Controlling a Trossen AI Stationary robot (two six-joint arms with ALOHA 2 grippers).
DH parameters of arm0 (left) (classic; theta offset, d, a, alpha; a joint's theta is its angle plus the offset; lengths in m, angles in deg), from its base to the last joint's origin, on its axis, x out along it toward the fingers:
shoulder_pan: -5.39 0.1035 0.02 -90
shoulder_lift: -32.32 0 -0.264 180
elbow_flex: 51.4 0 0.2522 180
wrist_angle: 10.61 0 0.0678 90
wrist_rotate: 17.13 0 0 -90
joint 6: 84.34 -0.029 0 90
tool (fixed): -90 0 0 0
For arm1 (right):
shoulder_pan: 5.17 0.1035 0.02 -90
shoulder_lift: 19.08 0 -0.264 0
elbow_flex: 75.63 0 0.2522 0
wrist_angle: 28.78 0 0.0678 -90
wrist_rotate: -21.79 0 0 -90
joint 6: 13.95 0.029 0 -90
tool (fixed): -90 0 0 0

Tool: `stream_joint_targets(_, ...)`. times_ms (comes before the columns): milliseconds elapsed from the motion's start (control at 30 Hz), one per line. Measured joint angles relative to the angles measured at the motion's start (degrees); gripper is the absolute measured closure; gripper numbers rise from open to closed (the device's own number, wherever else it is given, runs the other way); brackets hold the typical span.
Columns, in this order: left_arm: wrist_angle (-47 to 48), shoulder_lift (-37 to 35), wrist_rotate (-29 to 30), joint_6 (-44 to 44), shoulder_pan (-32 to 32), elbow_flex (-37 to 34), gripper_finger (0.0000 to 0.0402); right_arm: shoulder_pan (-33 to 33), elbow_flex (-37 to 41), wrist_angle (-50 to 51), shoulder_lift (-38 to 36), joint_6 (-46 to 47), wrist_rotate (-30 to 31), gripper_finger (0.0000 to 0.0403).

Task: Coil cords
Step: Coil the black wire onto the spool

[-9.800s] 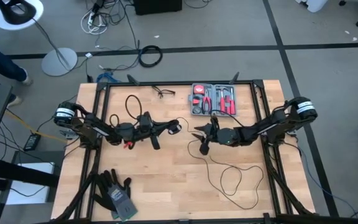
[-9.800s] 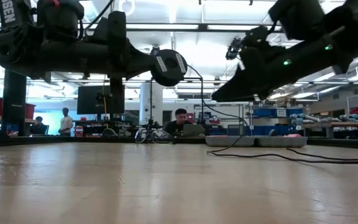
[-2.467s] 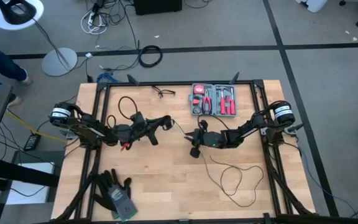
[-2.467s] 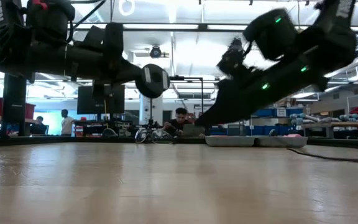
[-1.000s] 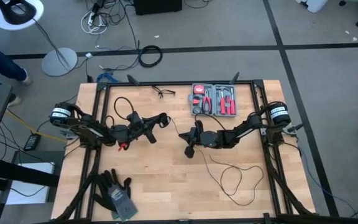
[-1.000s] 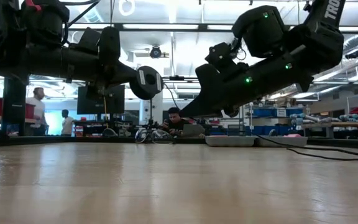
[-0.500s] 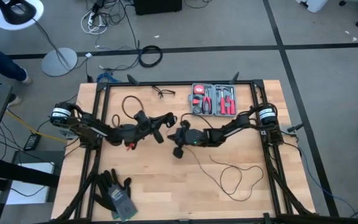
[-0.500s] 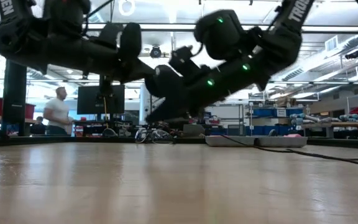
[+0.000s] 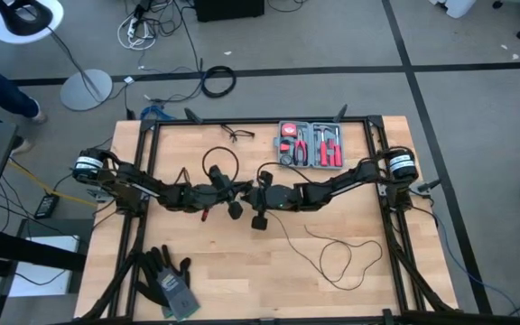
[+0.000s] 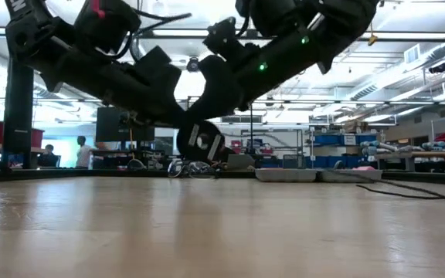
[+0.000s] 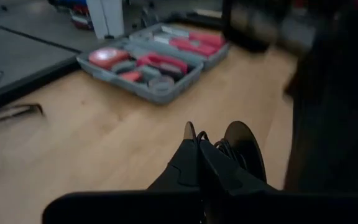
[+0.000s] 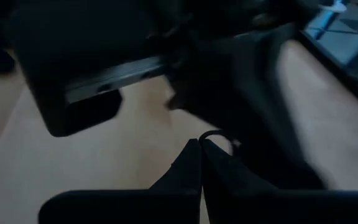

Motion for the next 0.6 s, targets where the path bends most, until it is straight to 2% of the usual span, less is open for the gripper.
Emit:
stream_joint_targets(167, 3.6, 0.0, -1.4, 1.6, 0.0, -0.1, 0.0401, 0.0, 0.0, 8.8, -4.2, 0.0, 5.4, 0.0403)
stream_joint_targets(300, 1.8, -0.1, -1.9, 2.1, 0.0, -0.2, 0.0401, 0.0, 0.0, 18.8, -6.8, 2.9, 8.7, 0.04)
stream_joint_targets(367, -0.5, -0.1, -4.1, 2.6, 0.0, -0.7, 0.0401, 0.0, 0.2, 21.8, -7.0, 5.2, 8.8, 0.0393)
stream_joint_targets(467, -5.6, -0.1, -5.6, 3.3, -0.3, -3.3, 0.0401, -0.1, 2.6, 21.0, -6.9, 7.6, 8.6, 0.0376)
stream_joint_targets(600, -18.6, -0.1, -6.0, 4.5, -0.5, -8.3, 0.0401, -0.1, 8.2, 15.6, -6.5, 12.4, 7.9, 0.0357)
